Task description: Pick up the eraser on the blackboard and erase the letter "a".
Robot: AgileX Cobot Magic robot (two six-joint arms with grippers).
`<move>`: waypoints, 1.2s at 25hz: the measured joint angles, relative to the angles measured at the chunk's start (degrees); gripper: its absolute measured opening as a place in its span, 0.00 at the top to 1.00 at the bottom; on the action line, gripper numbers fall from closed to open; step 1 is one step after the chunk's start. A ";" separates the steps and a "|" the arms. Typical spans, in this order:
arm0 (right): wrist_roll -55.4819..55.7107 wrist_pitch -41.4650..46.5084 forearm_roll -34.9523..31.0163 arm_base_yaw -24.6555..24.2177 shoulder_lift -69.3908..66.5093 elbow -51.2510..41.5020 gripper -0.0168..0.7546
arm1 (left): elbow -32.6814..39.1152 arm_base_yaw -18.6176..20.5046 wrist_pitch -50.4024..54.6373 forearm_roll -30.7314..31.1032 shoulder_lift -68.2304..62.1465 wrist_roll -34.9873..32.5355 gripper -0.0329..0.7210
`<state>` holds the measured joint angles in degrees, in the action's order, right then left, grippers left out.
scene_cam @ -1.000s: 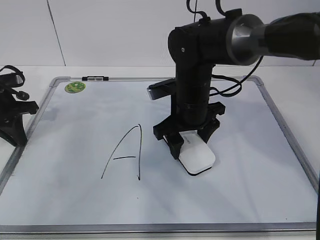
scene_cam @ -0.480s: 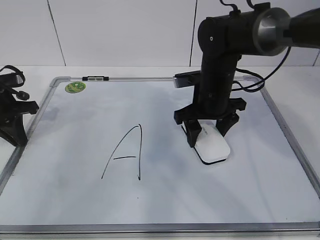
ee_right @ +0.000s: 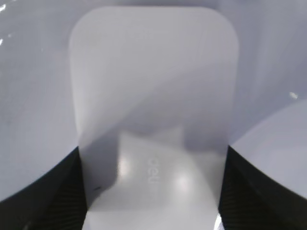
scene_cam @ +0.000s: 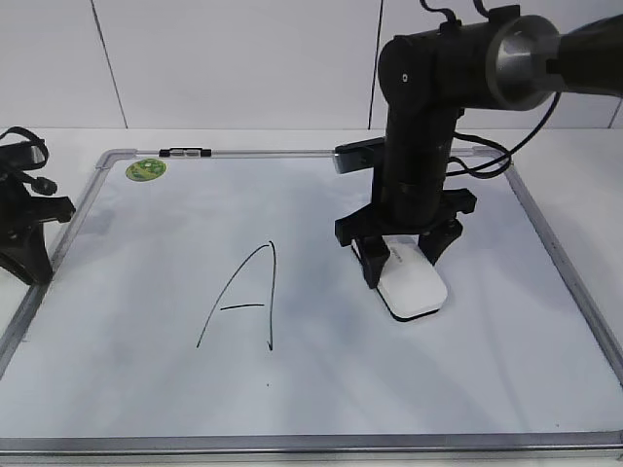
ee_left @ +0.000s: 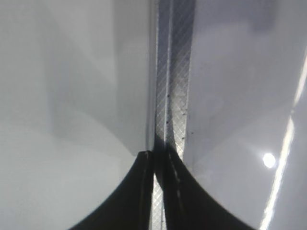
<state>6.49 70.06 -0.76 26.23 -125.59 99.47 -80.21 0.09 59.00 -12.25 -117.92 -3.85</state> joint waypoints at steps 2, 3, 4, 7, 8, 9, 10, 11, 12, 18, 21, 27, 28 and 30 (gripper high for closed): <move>0.00 -0.07 -0.21 0.80 0.65 -0.25 0.27 | 0.00 0.00 0.00 0.00 0.00 0.00 0.94; 0.00 -0.16 -0.94 1.25 1.12 -0.60 0.27 | 0.00 0.00 0.00 0.00 0.00 0.00 0.94; 0.14 -0.16 -1.53 1.53 1.93 -0.89 0.27 | 0.00 0.00 0.00 0.00 0.00 0.00 0.94; 0.42 -0.16 -2.38 1.89 6.98 -0.87 0.27 | 0.00 0.00 0.00 0.00 0.00 0.00 0.94; 0.66 -0.16 -2.38 1.89 8.68 -0.87 0.27 | 0.00 0.00 0.00 0.00 0.00 0.00 0.94; 1.02 -0.16 -2.03 1.89 10.54 -0.87 0.27 | 0.00 0.00 0.00 0.00 0.00 0.00 0.94; 1.46 -0.16 -1.56 1.89 11.90 -0.87 0.27 | 0.00 0.00 0.00 0.00 0.00 0.00 0.94; 1.95 -0.16 -0.94 1.89 13.55 -0.87 0.27 | 0.00 0.00 0.00 0.00 0.00 0.00 0.94; 2.46 -0.04 -0.45 1.78 14.55 -0.87 0.27 | 0.00 0.00 0.00 0.00 0.00 0.00 0.94; 3.49 0.42 0.09 -1.94 19.59 -0.87 0.27 | 0.00 0.00 0.00 -0.11 0.00 0.00 0.94; 3.63 0.71 0.76 -5.16 21.13 -0.98 0.27 | 0.00 0.00 0.00 -0.11 0.00 0.00 0.94; 3.63 0.81 0.76 -11.05 23.54 -4.02 0.27 | 0.00 0.00 0.00 -0.11 0.00 0.00 0.94; 3.63 0.81 0.76 -11.66 23.54 -4.87 0.27 | 0.00 0.00 0.00 -0.11 0.00 0.00 0.94; 3.40 0.81 1.10 -12.60 23.54 -6.80 0.27 | 0.00 0.00 0.00 -0.11 0.00 0.00 0.94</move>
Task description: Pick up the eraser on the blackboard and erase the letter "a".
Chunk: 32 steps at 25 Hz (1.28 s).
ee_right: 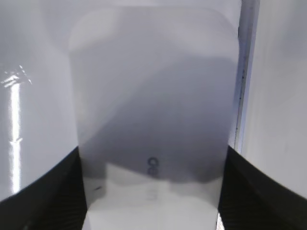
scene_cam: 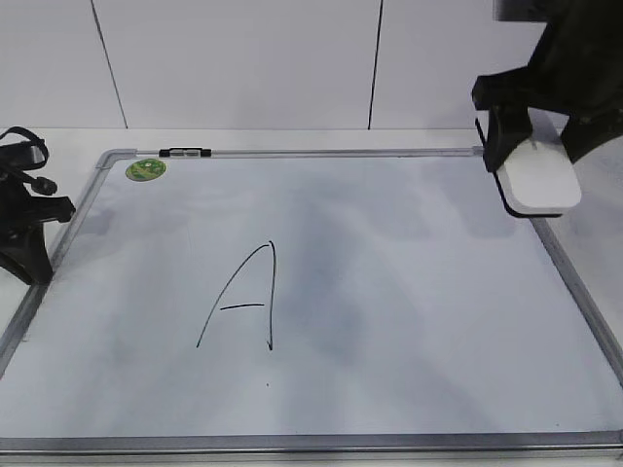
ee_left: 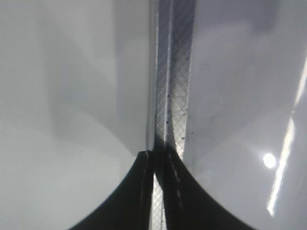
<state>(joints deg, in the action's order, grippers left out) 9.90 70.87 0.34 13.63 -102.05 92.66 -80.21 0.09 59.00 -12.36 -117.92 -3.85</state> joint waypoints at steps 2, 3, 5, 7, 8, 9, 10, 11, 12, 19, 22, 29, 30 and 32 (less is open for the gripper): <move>0.02 0.00 0.72 -0.10 0.00 -2.28 0.27 | 0.00 0.00 0.00 0.00 0.00 0.00 0.94; 0.02 0.00 1.27 -0.10 0.00 -3.16 0.27 | 0.00 0.00 0.00 0.00 0.00 0.00 0.94; 0.02 0.00 2.43 -0.12 0.00 -5.02 0.27 | 0.00 0.00 0.00 0.00 0.00 0.00 0.94; 0.02 0.00 3.11 -0.23 0.00 -5.88 0.27 | 0.00 0.00 0.00 0.00 0.00 0.00 0.94; 0.02 0.00 3.23 -0.23 0.00 -5.98 0.27 | 0.00 0.00 0.00 0.00 0.00 0.00 0.94; 0.02 0.00 3.34 -0.23 -0.37 -5.97 0.27 | 0.00 0.00 0.00 0.00 0.00 0.00 0.94; 0.02 0.00 3.49 -0.35 -0.84 -5.97 0.27 | 0.00 0.00 0.00 0.00 0.00 0.00 0.94; 0.02 0.00 3.49 -0.46 -1.41 -5.97 0.27 | 0.00 0.00 0.00 0.00 0.00 0.00 0.94; 0.02 -0.11 3.25 -0.59 -2.30 -5.97 0.27 | 0.00 0.00 0.00 -0.10 0.00 0.00 0.94; 0.02 -0.56 1.89 -3.95 -7.37 -5.97 0.27 | 0.00 0.00 0.00 -0.10 0.00 0.00 0.94; -0.64 -0.66 0.72 -5.71 -9.40 -5.51 0.27 | 0.00 0.00 0.00 -0.10 0.00 0.00 0.94; -2.47 -0.90 -0.34 -6.67 -14.15 -1.15 0.27 | 0.00 0.00 0.00 -0.10 0.00 0.00 0.94; -2.69 -0.90 -0.34 -6.67 -15.12 -0.35 0.27 | 0.00 0.00 0.00 -0.10 0.00 0.00 0.94; -3.06 -0.90 -0.34 -6.67 -16.75 0.88 0.27 | 0.00 0.00 0.00 -0.20 0.00 0.00 0.94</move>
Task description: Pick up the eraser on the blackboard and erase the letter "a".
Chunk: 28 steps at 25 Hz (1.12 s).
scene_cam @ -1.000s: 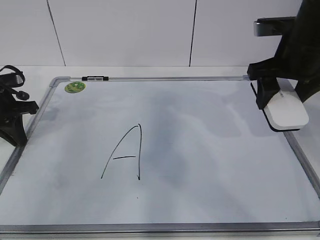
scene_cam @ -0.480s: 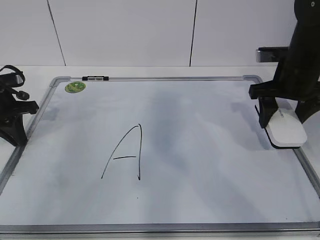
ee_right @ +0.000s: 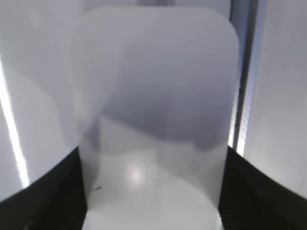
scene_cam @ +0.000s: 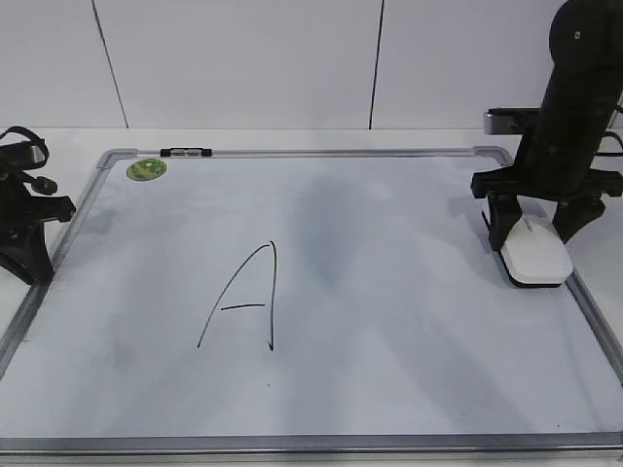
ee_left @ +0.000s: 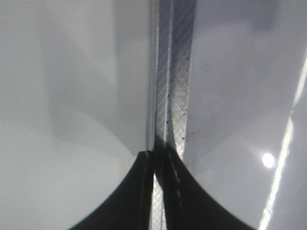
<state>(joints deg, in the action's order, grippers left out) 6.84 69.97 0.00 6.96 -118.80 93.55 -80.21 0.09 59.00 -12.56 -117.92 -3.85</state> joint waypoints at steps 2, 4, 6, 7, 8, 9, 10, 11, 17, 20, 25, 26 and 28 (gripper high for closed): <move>-0.01 -0.10 0.00 0.00 -1.16 0.77 0.27 | 0.00 0.00 0.00 0.00 0.00 0.00 0.94; -0.11 -0.22 0.00 0.00 -1.68 0.90 0.27 | 0.00 0.00 0.00 0.00 0.00 0.00 0.94; -0.11 -0.22 0.60 0.00 -1.91 0.90 0.27 | 0.00 0.00 0.00 0.00 0.00 0.00 0.94; -0.11 -0.22 0.82 0.00 -1.91 0.90 0.27 | 0.00 0.00 0.00 0.00 0.00 0.00 0.94; -0.11 -0.22 1.07 0.00 -1.91 0.90 0.27 | 0.00 0.00 0.00 0.00 0.00 0.00 0.94; -0.11 -0.22 1.15 0.00 -1.91 0.90 0.27 | 0.00 0.00 0.00 0.00 0.00 0.00 0.94; -0.11 -0.22 1.29 0.00 -1.91 0.90 0.27 | 0.00 0.00 0.00 0.00 0.00 0.00 0.94; -0.11 -0.22 1.29 0.00 -1.91 0.90 0.27 | 0.00 0.00 0.00 0.00 0.00 0.00 0.94; -0.11 -0.22 1.29 0.00 -1.91 0.90 0.27 | 0.00 0.00 0.00 0.00 0.00 0.00 0.94; -0.11 -0.22 1.29 0.00 -1.91 0.90 0.27 | 0.00 0.00 0.00 0.00 0.00 0.00 0.94; -0.11 -0.22 1.29 0.00 -1.91 0.90 0.27 | 0.00 0.00 0.00 0.00 0.00 0.00 0.94; -0.11 -0.22 1.29 0.00 -1.91 0.90 0.27 | 0.00 0.00 0.00 0.00 0.00 0.00 0.94; -0.11 -0.22 1.29 0.00 -1.91 0.90 0.27 | 0.00 0.00 0.00 0.00 0.00 0.00 0.94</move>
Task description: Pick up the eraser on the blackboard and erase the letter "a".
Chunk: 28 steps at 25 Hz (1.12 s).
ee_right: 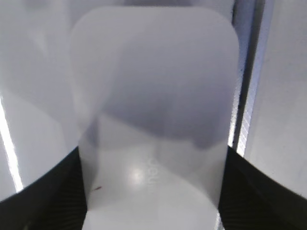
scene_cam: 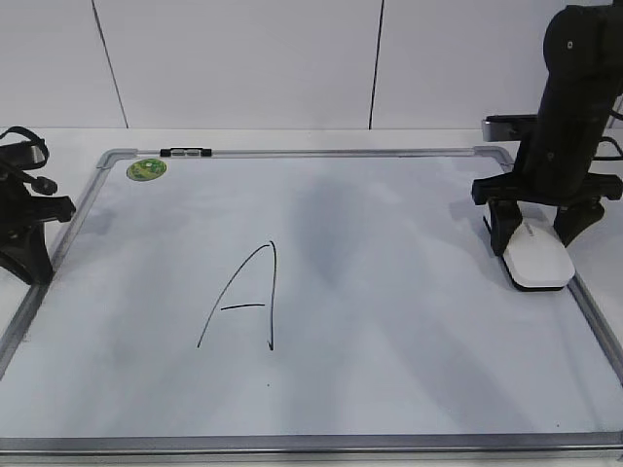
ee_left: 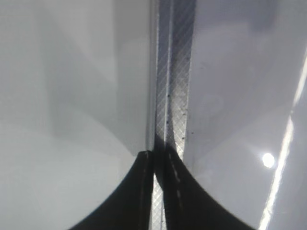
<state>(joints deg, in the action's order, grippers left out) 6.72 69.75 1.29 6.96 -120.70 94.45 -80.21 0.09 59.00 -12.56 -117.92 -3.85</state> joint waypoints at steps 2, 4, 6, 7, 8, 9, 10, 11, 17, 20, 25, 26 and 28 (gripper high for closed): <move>0.00 0.00 0.03 0.00 0.00 0.00 0.27 | 0.00 0.00 0.00 0.00 0.00 0.00 0.94; 0.10 0.00 0.26 0.00 0.00 0.00 0.27 | 0.00 0.00 0.00 0.00 0.00 0.00 0.94; 0.10 0.00 0.69 0.00 0.00 0.00 0.27 | 0.00 0.00 0.00 0.00 0.00 0.00 0.94; 0.18 0.00 0.95 0.00 0.00 0.00 0.27 | 0.00 0.00 0.00 0.00 0.00 0.00 0.94; 0.18 0.00 1.07 0.00 0.00 0.00 0.27 | 0.00 0.00 0.00 0.00 0.00 0.00 0.94; 0.18 0.00 1.06 0.00 0.00 0.00 0.27 | 0.00 0.00 0.00 0.00 0.00 0.00 0.94; 0.18 0.00 1.15 0.00 0.00 0.00 0.27 | 0.00 0.00 0.10 0.00 0.00 0.00 0.94; 0.18 0.00 1.27 0.00 0.00 0.00 0.27 | 0.00 0.00 0.10 0.00 0.00 0.00 0.94; 0.32 0.00 1.39 0.00 0.00 0.00 0.27 | 0.00 0.00 0.10 0.00 0.00 0.00 0.94; 0.32 0.00 1.49 0.00 0.00 0.00 0.26 | 0.00 0.00 0.10 0.00 0.00 0.00 0.94; 0.32 0.00 1.49 0.00 0.00 0.02 0.17 | 0.00 0.00 0.10 0.00 0.00 0.00 0.94; 0.32 0.00 1.49 0.00 0.00 0.12 0.15 | 0.00 0.00 0.10 0.00 0.00 0.00 0.94; 0.32 0.00 1.49 0.00 -0.09 0.12 0.13 | 0.00 0.00 0.10 0.00 0.00 0.00 0.94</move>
<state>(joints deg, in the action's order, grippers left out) 7.04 69.75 2.78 6.96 -120.79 94.57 -80.21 0.09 59.11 -12.56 -117.92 -3.85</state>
